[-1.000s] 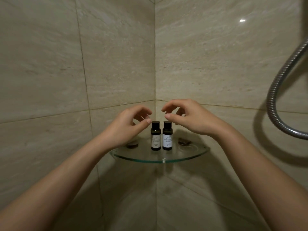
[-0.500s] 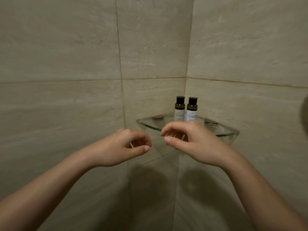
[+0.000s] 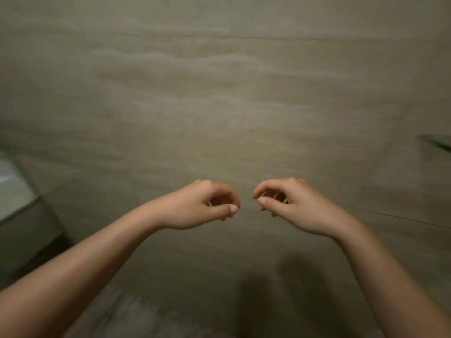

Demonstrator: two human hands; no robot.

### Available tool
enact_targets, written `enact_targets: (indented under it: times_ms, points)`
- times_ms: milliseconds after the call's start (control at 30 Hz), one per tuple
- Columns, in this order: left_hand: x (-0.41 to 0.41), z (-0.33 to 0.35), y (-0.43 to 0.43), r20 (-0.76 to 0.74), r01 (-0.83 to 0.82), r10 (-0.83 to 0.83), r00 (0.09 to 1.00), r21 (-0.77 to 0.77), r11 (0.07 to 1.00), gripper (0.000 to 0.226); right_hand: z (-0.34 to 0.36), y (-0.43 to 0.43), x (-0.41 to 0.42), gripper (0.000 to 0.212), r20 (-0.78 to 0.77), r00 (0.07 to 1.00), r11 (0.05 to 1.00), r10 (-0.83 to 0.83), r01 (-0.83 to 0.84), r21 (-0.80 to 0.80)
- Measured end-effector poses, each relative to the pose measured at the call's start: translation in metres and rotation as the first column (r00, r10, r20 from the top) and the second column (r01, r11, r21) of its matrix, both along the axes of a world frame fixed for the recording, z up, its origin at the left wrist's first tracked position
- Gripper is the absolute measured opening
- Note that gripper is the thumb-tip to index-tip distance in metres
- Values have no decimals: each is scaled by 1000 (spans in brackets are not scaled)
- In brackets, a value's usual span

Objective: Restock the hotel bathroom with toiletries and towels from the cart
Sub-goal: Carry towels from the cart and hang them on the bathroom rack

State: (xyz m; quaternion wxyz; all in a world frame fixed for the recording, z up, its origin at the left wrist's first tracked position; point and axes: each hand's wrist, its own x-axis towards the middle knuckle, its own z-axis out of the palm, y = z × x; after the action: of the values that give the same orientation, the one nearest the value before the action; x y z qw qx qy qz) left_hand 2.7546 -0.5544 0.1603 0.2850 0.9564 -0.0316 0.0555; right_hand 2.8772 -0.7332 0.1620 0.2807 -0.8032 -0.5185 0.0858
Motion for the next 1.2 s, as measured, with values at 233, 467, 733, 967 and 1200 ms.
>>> enact_targets:
  times_ms: [233, 467, 733, 967, 1200]
  points:
    - [-146, -18, 98, -13, -439, 439, 899, -69, 896, 16, -20, 161, -81, 9, -46, 914, 909, 403, -406, -93]
    - [-312, -26, 182, -56, -753, 751, 658, -84, 653, 24, -23, 315, -219, 9, -65, 726, 718, 684, -687, -114]
    - [-464, -26, 263, -49, -921, 922, 385, -88, 380, 17, -25, 444, -366, 10, -115, 558, 547, 822, -830, -110]
    - [-552, -28, 312, -61, -969, 976, 211, -141, 201, 13, -28, 532, -464, 15, -79, 423, 409, 903, -900, -153]
    - [-637, -35, 374, -67, -991, 998, -6, -130, -15, 11, -29, 637, -567, 9, -79, 223, 209, 971, -965, -156]
